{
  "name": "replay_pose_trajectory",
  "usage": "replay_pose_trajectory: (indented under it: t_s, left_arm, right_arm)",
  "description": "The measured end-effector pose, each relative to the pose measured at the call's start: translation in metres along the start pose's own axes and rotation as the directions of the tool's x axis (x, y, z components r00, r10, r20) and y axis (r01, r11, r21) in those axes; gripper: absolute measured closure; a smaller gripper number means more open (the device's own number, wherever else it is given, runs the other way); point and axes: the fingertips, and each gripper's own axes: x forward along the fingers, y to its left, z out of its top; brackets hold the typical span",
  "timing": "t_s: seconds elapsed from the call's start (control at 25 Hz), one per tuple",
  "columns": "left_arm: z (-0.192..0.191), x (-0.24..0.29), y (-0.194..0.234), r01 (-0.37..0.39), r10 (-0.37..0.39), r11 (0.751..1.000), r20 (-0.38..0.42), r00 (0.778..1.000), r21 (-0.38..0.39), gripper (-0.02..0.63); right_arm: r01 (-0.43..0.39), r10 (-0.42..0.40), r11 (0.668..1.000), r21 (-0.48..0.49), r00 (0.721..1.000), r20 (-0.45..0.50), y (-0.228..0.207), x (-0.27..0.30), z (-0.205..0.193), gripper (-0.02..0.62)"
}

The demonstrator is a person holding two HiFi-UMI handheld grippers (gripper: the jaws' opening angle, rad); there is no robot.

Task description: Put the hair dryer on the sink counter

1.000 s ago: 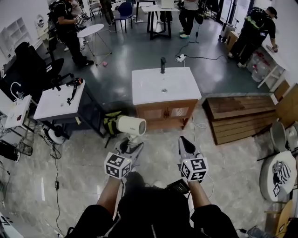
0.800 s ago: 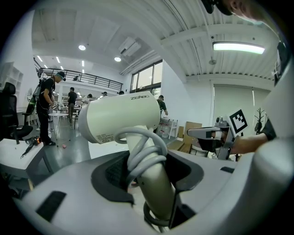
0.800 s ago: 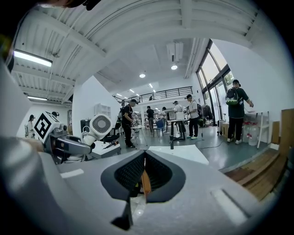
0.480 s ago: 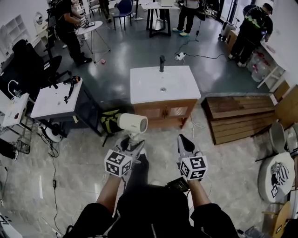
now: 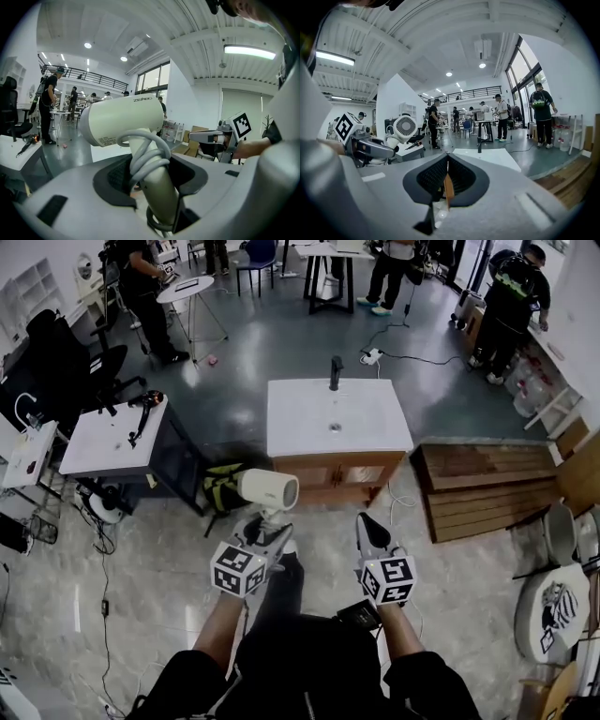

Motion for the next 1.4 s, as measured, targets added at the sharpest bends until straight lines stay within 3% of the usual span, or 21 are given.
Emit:
replay_pose_trajectory:
  t_s: [0.76,1.4]
  left_arm:
    - [0.035,0.109,0.115,0.025,-0.027,0.999,-0.031,0.999,-0.046,0.388]
    - [0.091,0.189,0.242,0.027,-0.029,0.998,-0.038,0.999,-0.062,0.388]
  right_arm:
    - [0.011,-0.012,1.000,-0.001,0.998,-0.057,-0.054,0.151,0.025,0.591]
    - [0.007,-0.009,1.000,-0.025,0.998,-0.056,-0.078,0.303,0.086,0.591]
